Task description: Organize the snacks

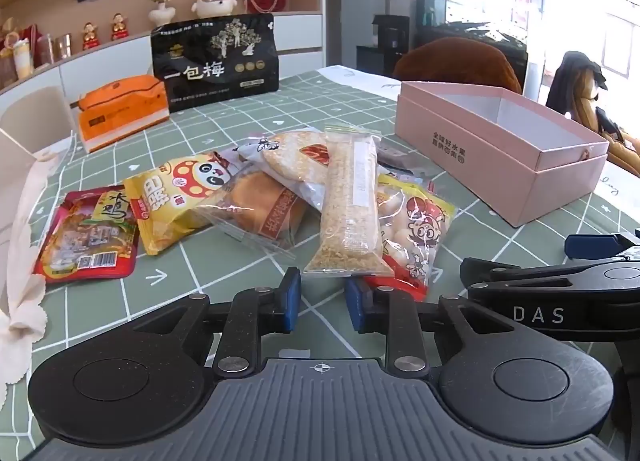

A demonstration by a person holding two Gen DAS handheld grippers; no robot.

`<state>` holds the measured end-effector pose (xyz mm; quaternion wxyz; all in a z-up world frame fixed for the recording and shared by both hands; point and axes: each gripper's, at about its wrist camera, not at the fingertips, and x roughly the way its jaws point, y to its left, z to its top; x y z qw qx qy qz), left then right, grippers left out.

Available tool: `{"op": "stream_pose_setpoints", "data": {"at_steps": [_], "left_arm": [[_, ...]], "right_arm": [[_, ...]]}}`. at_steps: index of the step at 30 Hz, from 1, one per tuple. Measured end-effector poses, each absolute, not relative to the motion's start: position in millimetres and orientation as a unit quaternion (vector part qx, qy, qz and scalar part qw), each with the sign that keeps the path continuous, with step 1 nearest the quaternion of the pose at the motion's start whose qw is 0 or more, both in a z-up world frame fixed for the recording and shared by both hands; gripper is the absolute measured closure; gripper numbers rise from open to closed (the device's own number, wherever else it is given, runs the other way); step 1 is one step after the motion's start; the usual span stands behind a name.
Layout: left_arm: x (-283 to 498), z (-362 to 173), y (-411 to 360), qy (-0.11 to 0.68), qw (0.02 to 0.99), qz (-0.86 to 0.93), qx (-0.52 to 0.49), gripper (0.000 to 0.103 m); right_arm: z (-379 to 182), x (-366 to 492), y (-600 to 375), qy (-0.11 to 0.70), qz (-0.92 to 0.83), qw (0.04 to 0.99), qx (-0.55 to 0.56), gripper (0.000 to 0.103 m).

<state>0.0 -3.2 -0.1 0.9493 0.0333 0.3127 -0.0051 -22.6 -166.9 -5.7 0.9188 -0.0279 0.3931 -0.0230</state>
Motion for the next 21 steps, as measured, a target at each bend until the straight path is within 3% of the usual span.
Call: {"op": "stream_pose_setpoints", "data": {"at_steps": [21], "left_arm": [[0.1, 0.3, -1.1, 0.313, 0.950, -0.010, 0.016, 0.073]], "right_arm": [[-5.5, -23.2, -167.3, 0.393, -0.022, 0.919, -0.025, 0.000]]}}
